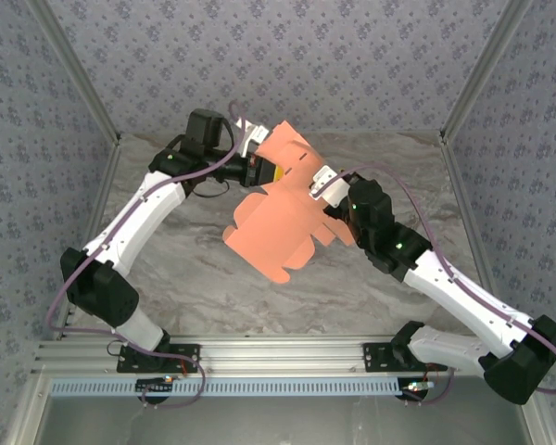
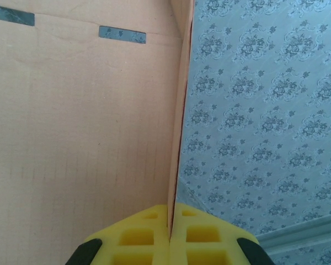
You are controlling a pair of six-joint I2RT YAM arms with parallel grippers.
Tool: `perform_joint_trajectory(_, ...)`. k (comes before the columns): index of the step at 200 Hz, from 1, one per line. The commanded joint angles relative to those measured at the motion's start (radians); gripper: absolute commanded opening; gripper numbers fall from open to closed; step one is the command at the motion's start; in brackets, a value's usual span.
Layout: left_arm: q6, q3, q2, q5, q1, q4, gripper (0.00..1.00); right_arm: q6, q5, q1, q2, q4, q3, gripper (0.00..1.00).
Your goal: Fold the paper box
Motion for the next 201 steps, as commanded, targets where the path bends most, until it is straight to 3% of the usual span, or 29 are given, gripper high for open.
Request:
perform_joint_trajectory(1, -0.026, -0.013, -0.035, -0.058, 0.014, -0.006, 0.00, -0.037, 0.034, 0.009, -0.009, 0.003, 0.007, 0.00)
perform_joint_trajectory(49, -0.025, -0.036, -0.038, -0.069, 0.015, 0.007, 0.00, 0.001, 0.012, 0.007, -0.027, -0.019, -0.004, 0.00)
perform_joint_trajectory(78, -0.003, -0.067, -0.053, -0.080, 0.024, 0.020, 0.00, 0.139, -0.181, -0.068, -0.054, -0.173, 0.045, 0.00)
perform_joint_trajectory(126, 0.029, -0.216, -0.098, -0.118, 0.028, 0.131, 0.22, 0.332, -0.507, -0.178, -0.040, -0.467, 0.124, 0.00)
perform_joint_trajectory(160, 0.022, -0.330, -0.107, -0.212, 0.033, 0.168, 0.41, 0.435, -0.541, -0.205, -0.008, -0.574, 0.091, 0.00)
perform_joint_trajectory(186, -0.035, -0.428, -0.143, -0.386, 0.037, 0.194, 0.49, 0.476, -0.574, -0.266, 0.014, -0.583, 0.041, 0.00)
perform_joint_trajectory(201, -0.060, -0.497, -0.189, -0.433, 0.027, 0.238, 0.52, 0.500, -0.582, -0.309, 0.039, -0.590, 0.043, 0.00)
